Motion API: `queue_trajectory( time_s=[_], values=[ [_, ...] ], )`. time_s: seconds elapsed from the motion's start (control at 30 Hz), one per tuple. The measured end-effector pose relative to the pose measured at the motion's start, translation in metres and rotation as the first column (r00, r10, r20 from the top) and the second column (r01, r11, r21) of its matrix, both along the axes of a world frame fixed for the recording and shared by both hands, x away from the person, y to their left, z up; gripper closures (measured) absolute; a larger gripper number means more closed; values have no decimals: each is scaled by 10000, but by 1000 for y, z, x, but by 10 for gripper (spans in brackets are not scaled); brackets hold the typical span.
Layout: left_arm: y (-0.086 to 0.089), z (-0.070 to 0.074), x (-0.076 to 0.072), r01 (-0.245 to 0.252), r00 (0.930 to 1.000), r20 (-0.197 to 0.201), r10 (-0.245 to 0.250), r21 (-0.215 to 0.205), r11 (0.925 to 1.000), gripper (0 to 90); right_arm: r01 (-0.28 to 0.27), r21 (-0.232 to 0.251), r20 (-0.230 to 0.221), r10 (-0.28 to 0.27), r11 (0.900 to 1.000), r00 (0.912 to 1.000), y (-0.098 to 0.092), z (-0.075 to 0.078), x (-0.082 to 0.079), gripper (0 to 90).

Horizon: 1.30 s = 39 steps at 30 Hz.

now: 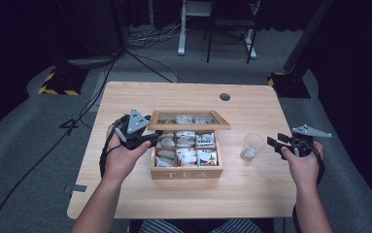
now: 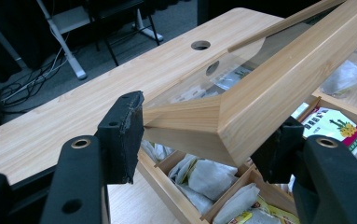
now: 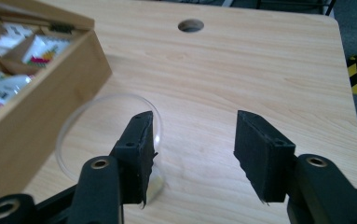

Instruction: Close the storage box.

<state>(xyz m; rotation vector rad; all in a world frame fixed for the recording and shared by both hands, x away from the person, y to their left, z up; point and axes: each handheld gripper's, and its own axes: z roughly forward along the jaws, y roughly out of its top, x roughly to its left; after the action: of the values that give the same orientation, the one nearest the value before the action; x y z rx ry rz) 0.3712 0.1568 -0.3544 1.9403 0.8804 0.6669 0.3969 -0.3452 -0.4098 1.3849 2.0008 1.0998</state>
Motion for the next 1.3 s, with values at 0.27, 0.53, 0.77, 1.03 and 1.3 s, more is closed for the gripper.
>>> queue_trajectory(
  time_s=[0.27, 0.53, 0.77, 1.03, 1.3],
  values=[
    [0, -2, -1, 11, 9999, -119, -10, 72, 10000, 410, 248, -155, -336, -253, 9996, 9991, -18, -14, 1, 451],
    [-1, -5, -4, 5, 9995, -311, 3, 249, 9997, 400, 381, -31, -615, -382, 9993, 9974, -25, -30, 0, 446],
    [-3, -8, -9, -77, 9984, -565, 98, 376, 9993, 395, 346, 94, -753, -338, 9994, 9966, -25, -41, 0, 448],
    [-1, -14, -17, -97, 9952, -973, 130, 347, 9993, 391, 225, 254, -596, -209, 9994, 9980, -24, -38, 3, 447],
    [-1, -22, -25, -203, 9889, -1465, 244, 292, 9994, 391, 42, 396, -523, -21, 9992, 9986, -17, -35, 10, 447]
  ],
)
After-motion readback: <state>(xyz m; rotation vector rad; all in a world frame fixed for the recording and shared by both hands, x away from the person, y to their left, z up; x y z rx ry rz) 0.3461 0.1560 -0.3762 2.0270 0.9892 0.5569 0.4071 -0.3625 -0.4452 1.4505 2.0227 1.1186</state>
